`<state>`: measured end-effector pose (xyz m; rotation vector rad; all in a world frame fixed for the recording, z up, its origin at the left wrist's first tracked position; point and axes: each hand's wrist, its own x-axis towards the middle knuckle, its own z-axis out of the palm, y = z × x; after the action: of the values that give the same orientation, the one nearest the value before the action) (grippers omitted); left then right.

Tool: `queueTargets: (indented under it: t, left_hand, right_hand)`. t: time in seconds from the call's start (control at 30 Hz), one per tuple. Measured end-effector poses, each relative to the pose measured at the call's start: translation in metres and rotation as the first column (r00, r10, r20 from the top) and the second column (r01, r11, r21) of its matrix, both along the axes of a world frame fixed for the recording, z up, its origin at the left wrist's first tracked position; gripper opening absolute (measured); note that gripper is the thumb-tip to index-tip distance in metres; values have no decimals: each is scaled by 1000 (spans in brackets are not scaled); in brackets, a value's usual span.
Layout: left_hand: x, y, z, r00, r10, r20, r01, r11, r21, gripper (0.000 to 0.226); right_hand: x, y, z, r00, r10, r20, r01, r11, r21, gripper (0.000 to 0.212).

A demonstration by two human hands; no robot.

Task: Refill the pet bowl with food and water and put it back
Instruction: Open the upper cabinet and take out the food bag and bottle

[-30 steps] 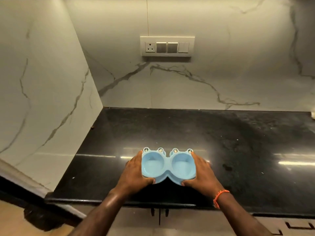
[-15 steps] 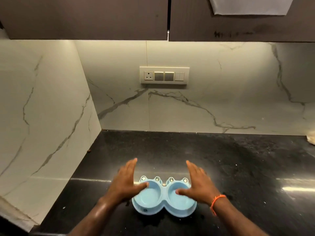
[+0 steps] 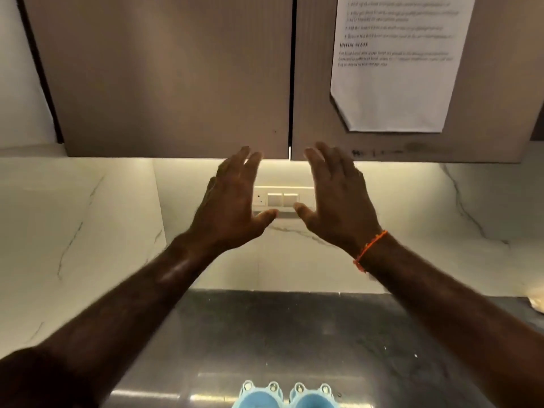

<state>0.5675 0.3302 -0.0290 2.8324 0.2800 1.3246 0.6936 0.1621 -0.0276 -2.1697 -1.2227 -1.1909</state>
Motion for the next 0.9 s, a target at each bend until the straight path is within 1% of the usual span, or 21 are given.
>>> queueTargets:
  t: [0.07,0.13,0.23,0.33,0.4,0.47,0.57,0.63,0.7,0.77,0.83,0.9]
  left_hand:
    - [8,-1,23,999,13,34,-16,995,97,102]
    - [16,0,41,999,26,47,-34,984,177,104]
    - [32,5,62,997,72,18,-74,961,266,111]
    - [50,14,74,985,171,-7,-159,930,331,121]
    - [59,20,77,970,244,-4,-224,898,379,127]
    - [66,21,77,955,298,7,-276,875,398,129]
    - [73,15,74,947,316,61,-314,864,394,118]
    - [76,13,74,947,315,59,-313,866,391,114]
    - [74,15,76,958,286,29,-276,884,376,113]
    - [69,14,82,974,224,-30,-201,919,341,109]
    - [61,8,89,991,110,-78,-88,964,251,101]
    - [54,-2,97,999,-30,-44,35,993,115,93]
  right_hand:
    - [6,6,23,996,-40,84,40,999,-1,99]
    - [15,13,40,989,-87,123,89,996,-15,105]
    - [32,20,59,982,-157,107,165,984,-65,120]
    - [48,24,69,971,-210,116,222,969,-104,130]
    - [54,27,71,960,-233,155,249,964,-95,127]
    - [58,33,70,947,-255,195,269,962,-48,117]
    - [61,42,64,930,-284,231,288,957,15,100]
    - [61,45,62,936,-276,221,281,960,9,96]
    - [61,47,60,943,-266,200,272,962,-3,92]
    - [58,46,60,945,-261,198,263,965,12,89]
    - [54,44,59,948,-241,207,239,970,35,88]
    - [47,36,58,947,-224,232,217,975,56,89]
